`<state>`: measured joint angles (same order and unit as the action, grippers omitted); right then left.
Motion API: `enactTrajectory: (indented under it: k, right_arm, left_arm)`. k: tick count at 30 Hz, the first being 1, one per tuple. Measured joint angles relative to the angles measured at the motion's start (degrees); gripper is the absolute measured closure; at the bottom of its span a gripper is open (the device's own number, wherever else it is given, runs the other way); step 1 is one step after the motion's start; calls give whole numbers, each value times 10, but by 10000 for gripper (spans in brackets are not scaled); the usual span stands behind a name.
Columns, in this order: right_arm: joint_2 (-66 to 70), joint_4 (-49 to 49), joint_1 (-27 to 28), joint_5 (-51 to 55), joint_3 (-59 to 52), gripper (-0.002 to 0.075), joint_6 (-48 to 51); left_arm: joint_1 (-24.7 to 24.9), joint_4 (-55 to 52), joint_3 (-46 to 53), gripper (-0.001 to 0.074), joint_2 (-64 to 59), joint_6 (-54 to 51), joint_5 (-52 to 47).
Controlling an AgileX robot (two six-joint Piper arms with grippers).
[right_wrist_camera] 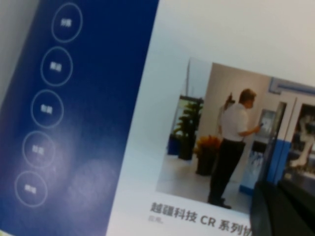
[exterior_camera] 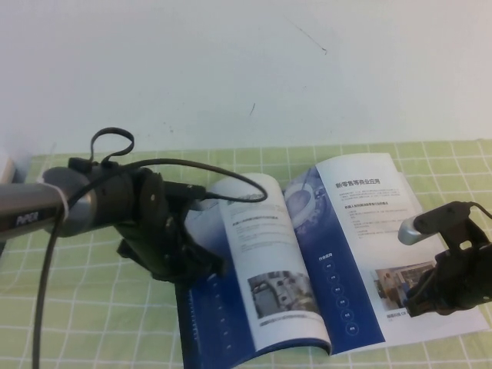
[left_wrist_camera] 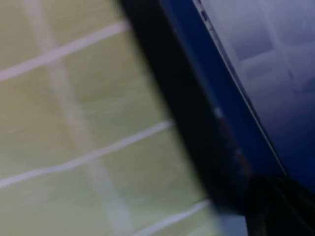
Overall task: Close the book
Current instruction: 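Close the open booklet and leave it lying on the table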
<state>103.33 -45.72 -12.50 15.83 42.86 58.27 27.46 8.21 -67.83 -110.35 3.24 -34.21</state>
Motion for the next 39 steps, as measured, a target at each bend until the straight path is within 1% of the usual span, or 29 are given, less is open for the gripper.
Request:
enactTrajectory:
  k: [2,5,10,12,14,16,17,19,21,23,27,29,31,35,39]
  right_arm:
    - [0,-9,0,0,0,729,0]
    - [3,-24,0,-1,0,729,0]
    - [4,-40,0,-1,0,729,0]
    - [4,-44,0,-1,1,729,0]
    - [-2,-44,0,-1,1,729,1]
    - [-13,-42,0,-5,0,729,1]
    - [-22,-33,0,-5,-4,729,1]
    - [-50,-1,-1,-6,-11,729,0]
    - [-96,32,-1,-9,-11,729,-7]
    - [-142,47,-1,-16,-11,729,-11]
    - [-224,48,-1,-19,-11,729,-14]
    - [-244,37,-1,-12,-11,729,-14]
    - [-248,28,-1,4,-11,729,-9]
    - [-197,18,-1,45,-11,729,2]
    - [-145,3,-1,82,-12,729,6]
  left_arm:
    - [10,47,-12,737,-4,-8,2]
    - [19,142,-35,737,-10,-58,5]
    - [25,362,-64,737,-13,-214,8]
    - [25,456,-75,737,-13,-297,-5]
    - [25,523,-85,737,-13,-369,-22]
    - [26,561,-92,737,-13,-422,-46]
    - [27,564,-95,737,-13,-436,-53]
    - [27,545,-96,737,-8,-443,-60]
    - [27,474,-96,737,6,-424,-63]
    - [27,392,-96,737,22,-380,-63]
    - [27,173,-96,737,60,-212,-76]
    - [27,65,-96,737,73,-136,-96]
    - [27,-17,-95,737,76,-72,-117]
    - [27,-95,-58,737,76,-8,-115]
    - [25,-114,-14,737,76,25,-96]
